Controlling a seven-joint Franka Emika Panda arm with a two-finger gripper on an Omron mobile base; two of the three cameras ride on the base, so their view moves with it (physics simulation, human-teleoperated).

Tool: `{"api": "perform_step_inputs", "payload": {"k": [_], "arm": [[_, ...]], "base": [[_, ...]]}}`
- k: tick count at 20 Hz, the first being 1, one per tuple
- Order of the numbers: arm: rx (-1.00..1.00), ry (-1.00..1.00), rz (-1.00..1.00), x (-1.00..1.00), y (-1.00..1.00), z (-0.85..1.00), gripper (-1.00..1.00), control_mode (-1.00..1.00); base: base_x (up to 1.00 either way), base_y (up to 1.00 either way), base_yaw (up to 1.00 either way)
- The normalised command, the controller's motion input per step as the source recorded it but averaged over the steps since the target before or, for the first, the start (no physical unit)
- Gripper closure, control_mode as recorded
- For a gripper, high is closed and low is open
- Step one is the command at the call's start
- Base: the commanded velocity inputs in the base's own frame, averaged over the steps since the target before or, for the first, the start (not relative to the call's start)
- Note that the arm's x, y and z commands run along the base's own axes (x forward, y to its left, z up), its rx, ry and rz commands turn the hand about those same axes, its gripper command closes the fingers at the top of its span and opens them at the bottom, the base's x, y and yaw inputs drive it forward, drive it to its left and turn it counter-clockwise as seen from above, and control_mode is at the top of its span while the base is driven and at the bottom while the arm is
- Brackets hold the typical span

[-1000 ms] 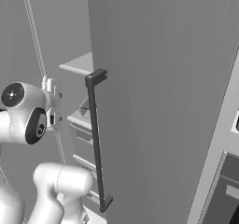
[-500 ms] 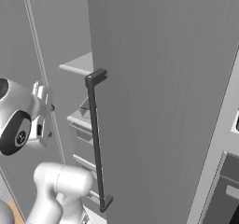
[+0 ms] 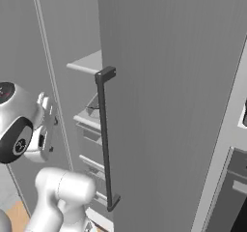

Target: Take the meat container that has the fish and place it on the second highest rack of the freezer. Then take the vegetable container that has the onion and corn and place it on the highest rack of the freezer.

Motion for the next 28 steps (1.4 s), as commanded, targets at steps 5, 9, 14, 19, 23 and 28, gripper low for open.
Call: {"api": "perform_step_inputs", "payload": {"k": [5, 9, 14, 19, 23, 28], "arm": [[0.0, 0.0, 0.0, 0.0, 0.0, 0.0, -1.0, 1.0], [0.0, 0.0, 0.0, 0.0, 0.0, 0.0, -1.0, 1.0], [0.0, 0.0, 0.0, 0.0, 0.0, 0.0, -1.0, 1.0], [0.0, 0.0, 0.0, 0.0, 0.0, 0.0, -1.0, 1.0], [0.0, 0.0, 0.0, 0.0, 0.0, 0.0, -1.0, 1.0], [0.0, 0.0, 0.0, 0.0, 0.0, 0.0, -1.0, 1.0]], "base": [[-0.92, -0.44, -0.08], [-0.6, -0.83, -0.17], [-0.37, -1.0, -0.21], [-0.24, -1.0, -0.18], [-0.1, -1.0, -0.16], [0.0, -1.0, -0.14]]}}
